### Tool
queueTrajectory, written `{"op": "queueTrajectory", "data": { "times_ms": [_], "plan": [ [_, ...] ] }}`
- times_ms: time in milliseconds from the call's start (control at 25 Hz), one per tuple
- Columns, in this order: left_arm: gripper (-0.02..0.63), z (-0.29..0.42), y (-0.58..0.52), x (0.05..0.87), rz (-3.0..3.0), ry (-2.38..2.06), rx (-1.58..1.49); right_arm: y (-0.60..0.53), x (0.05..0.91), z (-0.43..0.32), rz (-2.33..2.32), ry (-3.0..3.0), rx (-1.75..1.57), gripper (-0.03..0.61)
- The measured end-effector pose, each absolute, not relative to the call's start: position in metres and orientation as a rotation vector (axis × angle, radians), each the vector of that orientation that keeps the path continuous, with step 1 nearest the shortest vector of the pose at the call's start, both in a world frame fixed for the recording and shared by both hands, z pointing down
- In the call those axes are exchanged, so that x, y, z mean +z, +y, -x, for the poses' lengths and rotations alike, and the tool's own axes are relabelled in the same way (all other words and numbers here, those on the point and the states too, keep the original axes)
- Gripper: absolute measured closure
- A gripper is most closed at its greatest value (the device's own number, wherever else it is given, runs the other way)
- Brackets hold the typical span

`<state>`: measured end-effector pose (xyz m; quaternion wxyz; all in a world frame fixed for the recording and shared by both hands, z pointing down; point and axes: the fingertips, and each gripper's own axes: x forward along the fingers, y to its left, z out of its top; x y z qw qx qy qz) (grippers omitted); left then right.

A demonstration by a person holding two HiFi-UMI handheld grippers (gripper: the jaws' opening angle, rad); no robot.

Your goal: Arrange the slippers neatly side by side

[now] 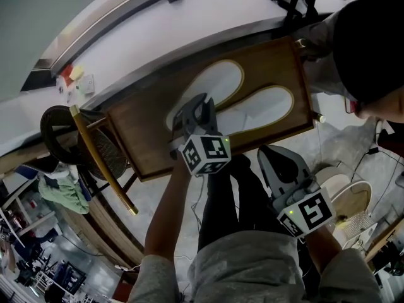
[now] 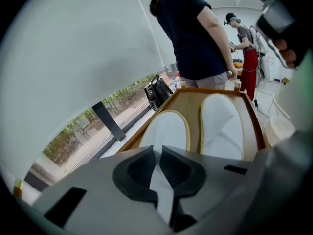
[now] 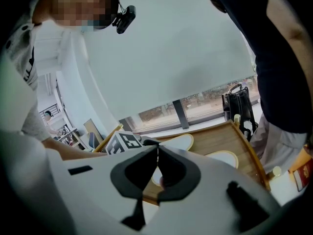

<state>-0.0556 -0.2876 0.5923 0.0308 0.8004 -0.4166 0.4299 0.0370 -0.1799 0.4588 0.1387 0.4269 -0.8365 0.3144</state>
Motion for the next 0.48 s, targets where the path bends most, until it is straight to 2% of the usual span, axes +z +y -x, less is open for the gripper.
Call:
{"op": "queueTrajectory", "data": {
  "times_ms": [280, 480],
  "plan": [
    [0.575, 0.083, -0.281, 0.576, -2.264, -1.401, 1.134, -0.174, 0.453, -0.030, -1.215, -2.445, 0.899, 0.554],
    [0.575, 0.127, -0.265, 0.566, -2.051, -1.549, 1.022, -0.170, 0.445, -0.019, -1.186, -2.472, 0.886, 0.554]
  ]
}}
